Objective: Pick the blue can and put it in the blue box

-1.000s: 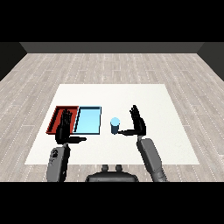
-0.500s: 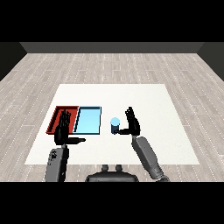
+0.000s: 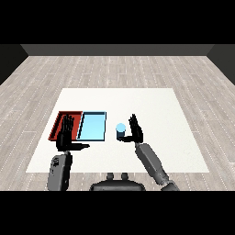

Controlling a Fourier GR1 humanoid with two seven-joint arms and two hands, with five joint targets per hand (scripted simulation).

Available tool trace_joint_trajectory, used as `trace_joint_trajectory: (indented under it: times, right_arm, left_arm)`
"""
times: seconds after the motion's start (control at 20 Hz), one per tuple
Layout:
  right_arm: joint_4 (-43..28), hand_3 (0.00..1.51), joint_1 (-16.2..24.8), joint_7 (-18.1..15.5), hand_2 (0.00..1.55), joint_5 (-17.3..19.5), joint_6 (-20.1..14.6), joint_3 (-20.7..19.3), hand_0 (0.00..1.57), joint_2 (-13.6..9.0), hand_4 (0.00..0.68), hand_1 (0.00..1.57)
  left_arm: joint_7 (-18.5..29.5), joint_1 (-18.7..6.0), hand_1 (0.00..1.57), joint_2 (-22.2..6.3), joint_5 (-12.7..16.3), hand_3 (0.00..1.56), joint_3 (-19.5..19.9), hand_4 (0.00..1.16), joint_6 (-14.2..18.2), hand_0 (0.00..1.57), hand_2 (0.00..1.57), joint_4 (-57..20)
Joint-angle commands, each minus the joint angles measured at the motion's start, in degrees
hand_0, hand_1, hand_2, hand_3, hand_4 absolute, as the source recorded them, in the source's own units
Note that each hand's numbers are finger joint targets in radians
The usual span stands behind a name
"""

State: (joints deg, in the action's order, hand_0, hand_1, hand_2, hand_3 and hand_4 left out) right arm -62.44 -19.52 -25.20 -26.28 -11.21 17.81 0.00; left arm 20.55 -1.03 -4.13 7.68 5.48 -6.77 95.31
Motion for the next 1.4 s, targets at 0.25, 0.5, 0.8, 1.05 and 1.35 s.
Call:
trace_joint_trajectory:
  times: [0.25, 0.5, 0.8, 1.05, 1.35]
  right_arm:
    - [4.43, 0.00, -2.12, -5.00, 0.00, -9.46, -6.32, 9.89, 0.00, 0.00, 0.000, 0.00]
    - [16.92, 0.00, -9.27, -8.28, 0.00, -12.10, 1.12, 5.06, 0.00, 0.00, 0.000, 0.00]
    - [15.50, 0.00, -10.84, -7.26, 0.00, -16.35, -3.15, 9.20, 0.00, 0.00, 0.000, 0.00]
    - [22.00, 0.00, -14.68, -11.75, 0.00, -22.28, -3.46, 14.65, 0.00, 0.00, 0.000, 0.00]
    - [23.63, 0.00, -14.01, -10.48, 0.00, -21.56, -1.02, 15.02, 0.00, 0.00, 0.000, 0.00]
  left_arm:
    - [-2.05, 1.99, 0.00, 0.86, -1.04, 0.00, -1.60, 0.00, 0.89, 0.00, 0.00, 3.78]
    - [-0.61, 1.86, 0.00, 2.18, -2.25, 0.00, -2.92, 0.00, 1.50, 0.00, 0.00, 2.67]
    - [-2.58, 1.76, 0.00, -1.91, 2.21, 0.00, 2.44, 0.00, -0.98, 0.00, 0.00, 4.10]
    - [-1.48, 0.79, 0.00, -0.42, 1.39, 0.00, 1.26, 0.00, -0.36, 0.00, 0.00, 1.87]
    - [-1.33, -0.32, 0.00, 0.68, 0.05, 0.00, -0.07, 0.00, 0.74, 0.00, 0.00, 0.33]
